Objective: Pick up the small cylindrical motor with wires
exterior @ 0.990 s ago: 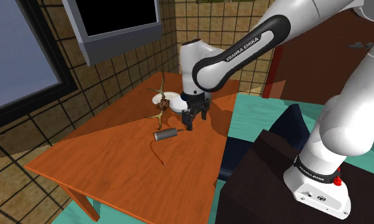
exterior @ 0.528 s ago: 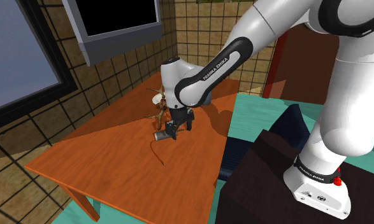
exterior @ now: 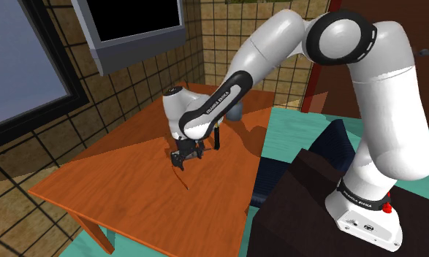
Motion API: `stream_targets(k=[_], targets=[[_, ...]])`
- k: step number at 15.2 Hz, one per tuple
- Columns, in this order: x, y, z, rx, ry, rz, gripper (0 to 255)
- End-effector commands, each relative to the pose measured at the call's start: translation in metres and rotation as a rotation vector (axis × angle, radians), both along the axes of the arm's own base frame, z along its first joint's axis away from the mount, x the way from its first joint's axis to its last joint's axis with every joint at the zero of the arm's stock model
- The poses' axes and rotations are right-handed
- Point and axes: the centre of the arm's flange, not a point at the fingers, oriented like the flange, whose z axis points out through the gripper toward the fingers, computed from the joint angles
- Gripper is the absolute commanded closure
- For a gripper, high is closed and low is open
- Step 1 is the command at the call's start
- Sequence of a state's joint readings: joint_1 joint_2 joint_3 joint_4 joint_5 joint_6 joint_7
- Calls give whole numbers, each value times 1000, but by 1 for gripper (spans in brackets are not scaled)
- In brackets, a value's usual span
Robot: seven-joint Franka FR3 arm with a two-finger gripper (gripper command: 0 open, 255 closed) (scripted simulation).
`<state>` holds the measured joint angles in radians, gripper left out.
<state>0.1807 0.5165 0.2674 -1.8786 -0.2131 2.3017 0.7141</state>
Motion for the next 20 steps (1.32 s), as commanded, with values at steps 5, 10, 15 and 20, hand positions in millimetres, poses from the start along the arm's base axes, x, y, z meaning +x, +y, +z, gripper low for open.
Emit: stream_targets(k=[5, 10, 15, 20], targets=[[49, 37, -51, -16, -11, -39, 0], [58, 42, -81, -19, -13, -46, 0], [58, 42, -100, -19, -13, -46, 0], [58, 42, -100, -19, -13, -46, 255]])
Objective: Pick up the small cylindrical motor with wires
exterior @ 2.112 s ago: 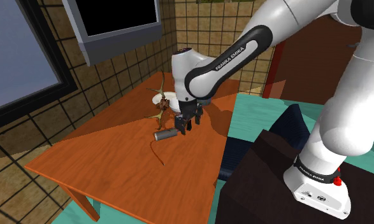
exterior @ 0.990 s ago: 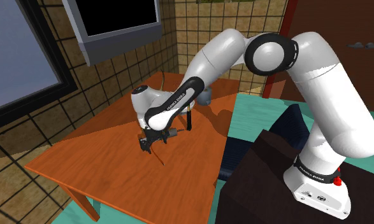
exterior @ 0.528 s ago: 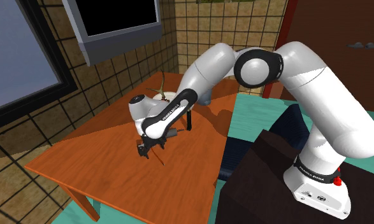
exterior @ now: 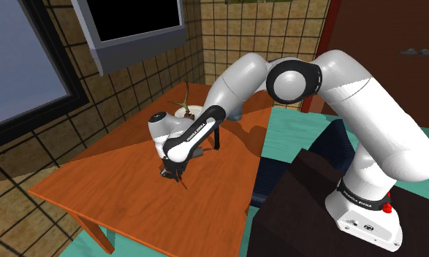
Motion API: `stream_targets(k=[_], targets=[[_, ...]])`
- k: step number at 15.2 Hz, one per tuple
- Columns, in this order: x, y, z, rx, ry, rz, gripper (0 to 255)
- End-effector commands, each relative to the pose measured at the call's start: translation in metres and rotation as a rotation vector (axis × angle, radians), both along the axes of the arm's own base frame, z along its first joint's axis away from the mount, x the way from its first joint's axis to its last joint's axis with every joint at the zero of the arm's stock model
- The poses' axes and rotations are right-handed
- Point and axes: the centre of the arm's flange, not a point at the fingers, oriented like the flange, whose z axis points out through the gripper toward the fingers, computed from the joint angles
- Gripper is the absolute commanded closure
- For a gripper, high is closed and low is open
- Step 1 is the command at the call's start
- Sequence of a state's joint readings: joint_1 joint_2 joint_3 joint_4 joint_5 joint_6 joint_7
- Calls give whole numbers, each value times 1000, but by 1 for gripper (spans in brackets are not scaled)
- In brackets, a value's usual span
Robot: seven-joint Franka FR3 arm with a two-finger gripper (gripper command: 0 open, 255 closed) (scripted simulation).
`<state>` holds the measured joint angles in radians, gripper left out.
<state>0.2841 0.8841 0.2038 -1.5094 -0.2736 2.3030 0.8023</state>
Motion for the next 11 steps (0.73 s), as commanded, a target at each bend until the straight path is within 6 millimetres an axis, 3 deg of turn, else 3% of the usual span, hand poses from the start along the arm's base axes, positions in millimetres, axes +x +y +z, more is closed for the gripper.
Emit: stream_targets(k=[1, 6, 11], targets=[[0, -2, -2, -3, 3, -2, 255], [0, -2, -2, -3, 3, -2, 255], [0, -2, 25, -3, 3, -2, 255]])
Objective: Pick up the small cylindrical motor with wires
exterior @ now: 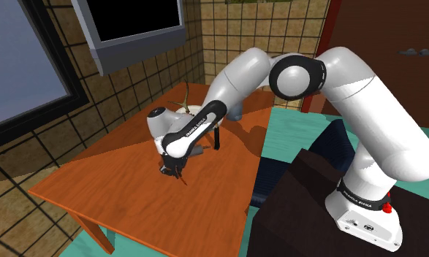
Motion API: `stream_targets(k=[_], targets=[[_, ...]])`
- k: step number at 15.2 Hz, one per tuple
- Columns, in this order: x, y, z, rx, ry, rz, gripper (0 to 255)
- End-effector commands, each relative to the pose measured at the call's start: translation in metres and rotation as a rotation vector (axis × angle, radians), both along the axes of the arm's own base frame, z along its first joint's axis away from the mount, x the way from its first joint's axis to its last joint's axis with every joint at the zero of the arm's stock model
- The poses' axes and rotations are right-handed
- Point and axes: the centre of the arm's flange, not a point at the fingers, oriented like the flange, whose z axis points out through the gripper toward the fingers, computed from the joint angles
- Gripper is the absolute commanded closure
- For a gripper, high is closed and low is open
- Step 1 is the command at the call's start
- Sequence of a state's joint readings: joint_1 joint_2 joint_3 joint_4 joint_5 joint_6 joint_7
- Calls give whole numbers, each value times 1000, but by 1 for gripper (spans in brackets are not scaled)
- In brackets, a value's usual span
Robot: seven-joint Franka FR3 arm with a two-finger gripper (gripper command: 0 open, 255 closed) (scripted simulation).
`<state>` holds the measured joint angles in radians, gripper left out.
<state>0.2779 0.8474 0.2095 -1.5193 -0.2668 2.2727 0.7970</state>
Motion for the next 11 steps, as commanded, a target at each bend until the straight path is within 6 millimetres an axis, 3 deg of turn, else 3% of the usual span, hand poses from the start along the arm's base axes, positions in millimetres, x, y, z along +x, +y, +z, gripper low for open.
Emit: stream_targets(k=[1, 11], targets=[[-1, 0, 11, 0, 0, 0, 255], [-1, 0, 59, 0, 0, 0, 255]])
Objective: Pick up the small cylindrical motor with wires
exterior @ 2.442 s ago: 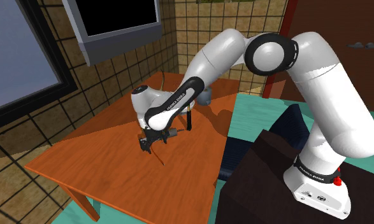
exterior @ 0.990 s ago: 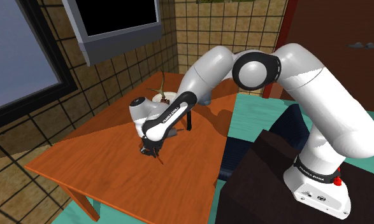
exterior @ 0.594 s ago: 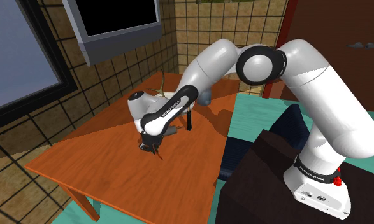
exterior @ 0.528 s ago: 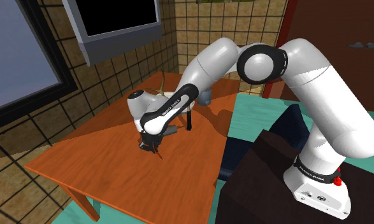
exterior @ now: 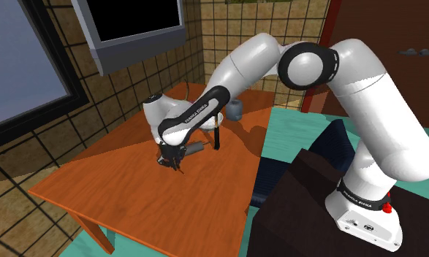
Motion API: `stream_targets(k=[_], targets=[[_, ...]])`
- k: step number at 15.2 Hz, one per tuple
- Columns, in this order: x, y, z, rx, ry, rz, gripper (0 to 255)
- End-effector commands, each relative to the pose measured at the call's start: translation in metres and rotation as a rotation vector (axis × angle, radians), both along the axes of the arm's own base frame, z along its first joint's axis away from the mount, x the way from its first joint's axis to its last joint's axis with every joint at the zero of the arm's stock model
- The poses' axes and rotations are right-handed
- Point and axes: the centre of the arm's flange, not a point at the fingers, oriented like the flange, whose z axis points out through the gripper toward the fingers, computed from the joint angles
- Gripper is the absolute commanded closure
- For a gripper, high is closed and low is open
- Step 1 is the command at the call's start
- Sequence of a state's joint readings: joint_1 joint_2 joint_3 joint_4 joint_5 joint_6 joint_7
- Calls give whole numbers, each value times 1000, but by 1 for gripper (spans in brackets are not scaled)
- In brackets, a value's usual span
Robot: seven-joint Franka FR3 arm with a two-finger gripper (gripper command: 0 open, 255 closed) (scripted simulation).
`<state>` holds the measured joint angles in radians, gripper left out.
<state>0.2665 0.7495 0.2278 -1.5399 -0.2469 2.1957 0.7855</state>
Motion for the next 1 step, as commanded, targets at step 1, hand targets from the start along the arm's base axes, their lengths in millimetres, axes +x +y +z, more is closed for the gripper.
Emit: stream_targets(k=[1], targets=[[0, -1, 4, 0, 0, 0, 255]])
